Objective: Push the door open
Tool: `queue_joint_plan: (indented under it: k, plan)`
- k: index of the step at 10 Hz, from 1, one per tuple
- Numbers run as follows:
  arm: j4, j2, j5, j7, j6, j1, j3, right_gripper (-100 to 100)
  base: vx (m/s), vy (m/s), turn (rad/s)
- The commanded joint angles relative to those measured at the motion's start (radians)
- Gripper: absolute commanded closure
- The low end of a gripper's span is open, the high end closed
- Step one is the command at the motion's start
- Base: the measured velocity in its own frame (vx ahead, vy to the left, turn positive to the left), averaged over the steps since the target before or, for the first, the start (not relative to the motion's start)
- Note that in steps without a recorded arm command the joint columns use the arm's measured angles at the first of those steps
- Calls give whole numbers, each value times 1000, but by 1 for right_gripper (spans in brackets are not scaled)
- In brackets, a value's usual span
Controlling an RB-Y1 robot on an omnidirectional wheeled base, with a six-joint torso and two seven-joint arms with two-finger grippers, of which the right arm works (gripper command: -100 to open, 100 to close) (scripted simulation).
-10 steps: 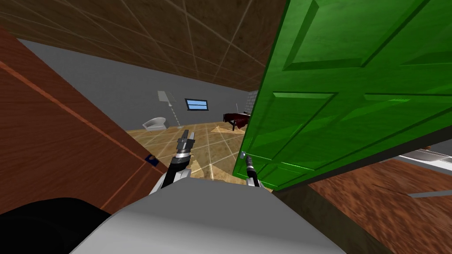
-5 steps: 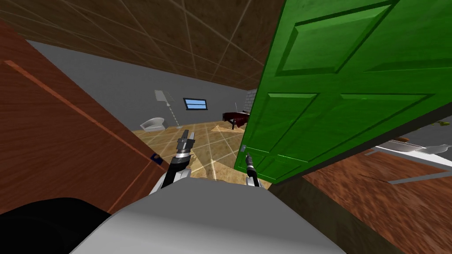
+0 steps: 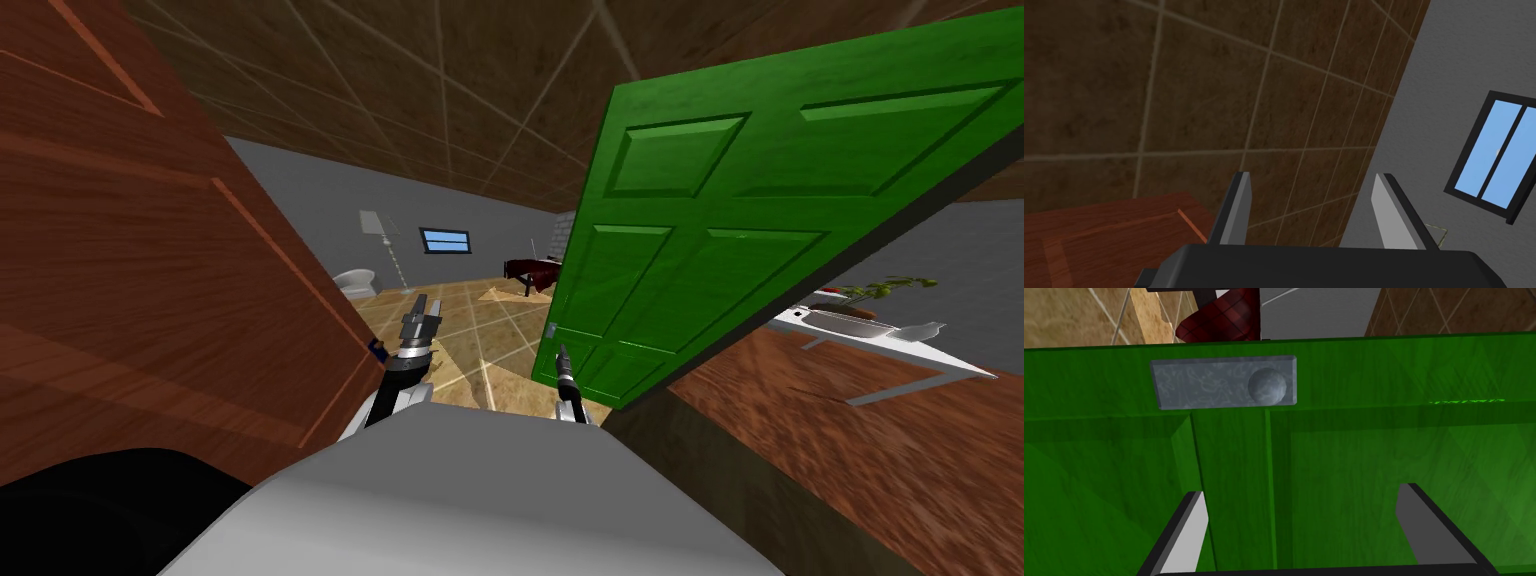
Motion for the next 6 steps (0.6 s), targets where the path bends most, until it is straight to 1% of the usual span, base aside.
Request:
queue_joint_plan:
  k: [1, 2, 4, 6]
  plan:
    - [3, -3, -1, 2, -5, -1, -3, -100, 166, 1, 22]
    - [5, -4, -2, 2, -8, -1, -4, -100, 196, -10, 25]
    - [8, -6, -4, 5, -16, 1, -10, -100, 269, -72, 32]
    - [11, -3, -7, 7, -24, 3, -15, -100, 243, -38, 42]
